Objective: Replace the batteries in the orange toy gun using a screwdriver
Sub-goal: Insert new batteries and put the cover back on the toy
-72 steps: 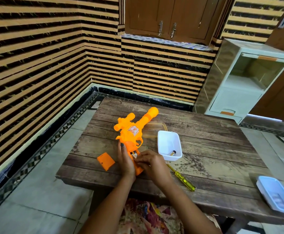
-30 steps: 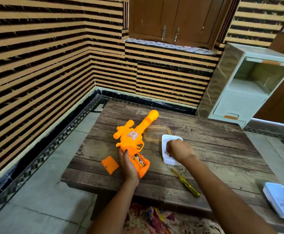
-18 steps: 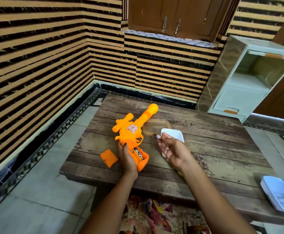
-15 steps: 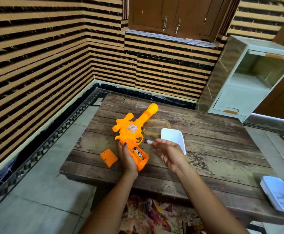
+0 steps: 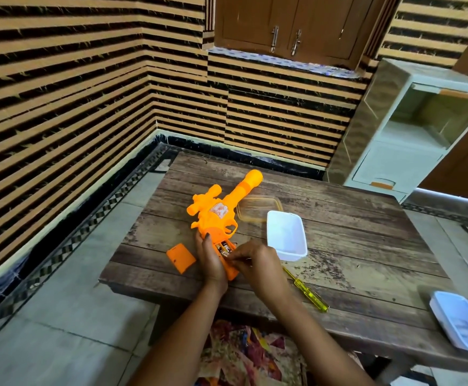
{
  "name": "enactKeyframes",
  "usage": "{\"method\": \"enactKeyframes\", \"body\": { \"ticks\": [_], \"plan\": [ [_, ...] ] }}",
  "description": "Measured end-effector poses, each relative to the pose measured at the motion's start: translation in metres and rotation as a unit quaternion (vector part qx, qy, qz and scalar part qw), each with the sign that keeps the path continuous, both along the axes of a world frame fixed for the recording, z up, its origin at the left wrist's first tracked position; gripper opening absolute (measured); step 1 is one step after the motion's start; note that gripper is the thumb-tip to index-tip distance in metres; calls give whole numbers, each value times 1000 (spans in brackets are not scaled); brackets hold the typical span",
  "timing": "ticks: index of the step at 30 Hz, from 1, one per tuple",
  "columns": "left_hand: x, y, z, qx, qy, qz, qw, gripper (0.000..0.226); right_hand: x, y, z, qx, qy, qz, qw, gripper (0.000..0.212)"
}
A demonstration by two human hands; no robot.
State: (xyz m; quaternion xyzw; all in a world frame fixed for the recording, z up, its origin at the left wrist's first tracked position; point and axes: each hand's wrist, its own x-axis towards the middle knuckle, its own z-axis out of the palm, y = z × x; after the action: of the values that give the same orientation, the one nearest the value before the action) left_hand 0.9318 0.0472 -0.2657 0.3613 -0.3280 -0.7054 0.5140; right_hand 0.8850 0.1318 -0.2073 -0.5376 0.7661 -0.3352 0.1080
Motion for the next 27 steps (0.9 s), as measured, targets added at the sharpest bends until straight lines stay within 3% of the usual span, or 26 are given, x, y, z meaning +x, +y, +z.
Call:
{"method": "enactKeyframes", "body": {
  "ticks": [6, 10, 14, 21, 27],
  "plan": [
    [-1, -1, -3, -1, 3, -10, 1000, 33, -6, -7, 0, 50, -25, -10, 998, 16],
    [-1, -4, -6, 19, 1, -6, 1000, 37, -9, -15, -5, 57, -153, -67, 984, 9],
    [-2, -3, -6, 26, -2, 0, 1000, 40, -14, -23, -11, 88, -271, -110, 952, 29],
    [-1, -2, -8, 33, -2, 5, 999, 41, -13, -30, -12, 138, -438, -185, 869, 36],
    [-2, -2, -11, 24, -23, 0, 999, 40, -11, -26, -17, 121, -442, -174, 872, 25]
  ]
}}
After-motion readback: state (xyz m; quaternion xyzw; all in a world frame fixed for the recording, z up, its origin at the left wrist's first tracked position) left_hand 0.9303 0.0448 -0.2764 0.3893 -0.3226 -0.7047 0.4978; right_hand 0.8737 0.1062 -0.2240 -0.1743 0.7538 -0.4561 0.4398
